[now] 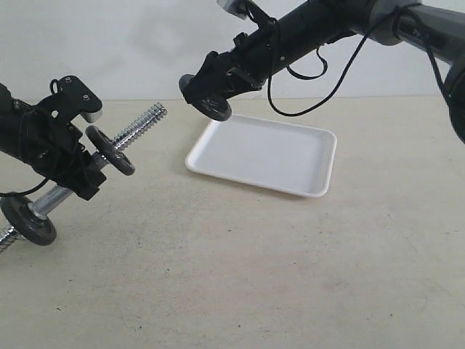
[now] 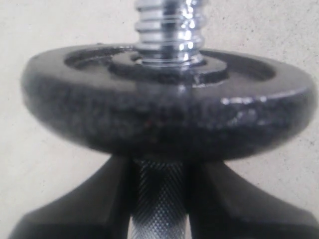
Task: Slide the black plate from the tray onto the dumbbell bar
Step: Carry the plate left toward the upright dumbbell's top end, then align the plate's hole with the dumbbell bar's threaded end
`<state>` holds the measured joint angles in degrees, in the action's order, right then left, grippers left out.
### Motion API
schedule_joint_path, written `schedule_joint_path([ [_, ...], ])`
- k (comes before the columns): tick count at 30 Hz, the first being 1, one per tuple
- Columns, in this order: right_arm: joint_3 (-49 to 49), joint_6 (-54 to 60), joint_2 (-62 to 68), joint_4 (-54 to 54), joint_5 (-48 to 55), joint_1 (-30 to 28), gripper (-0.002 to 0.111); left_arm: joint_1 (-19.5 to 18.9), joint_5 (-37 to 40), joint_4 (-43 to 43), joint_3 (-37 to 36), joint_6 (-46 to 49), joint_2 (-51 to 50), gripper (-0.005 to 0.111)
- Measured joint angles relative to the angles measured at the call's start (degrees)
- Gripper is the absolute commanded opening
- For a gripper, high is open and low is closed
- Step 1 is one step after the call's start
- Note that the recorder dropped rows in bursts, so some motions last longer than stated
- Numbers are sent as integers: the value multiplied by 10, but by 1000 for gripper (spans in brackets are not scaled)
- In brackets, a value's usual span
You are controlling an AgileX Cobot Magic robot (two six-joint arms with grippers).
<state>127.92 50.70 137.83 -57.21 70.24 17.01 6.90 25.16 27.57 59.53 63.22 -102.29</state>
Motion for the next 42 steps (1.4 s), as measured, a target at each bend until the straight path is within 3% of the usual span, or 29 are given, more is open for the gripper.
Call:
schedule_joint_path([
  [9,0,-7,0,-50,-1,-1,0,0,1,69,0,70,0,4],
  [19,0,-89,0,-57,-1,-1,0,0,20,196,0,212,0,4],
  [35,0,-219,0,-75,-1,-2,0,2,20,212,0,236,0,4],
  [42,0,-224,0,-74,-1,-2,0,2,9,279,0,305,0,4],
])
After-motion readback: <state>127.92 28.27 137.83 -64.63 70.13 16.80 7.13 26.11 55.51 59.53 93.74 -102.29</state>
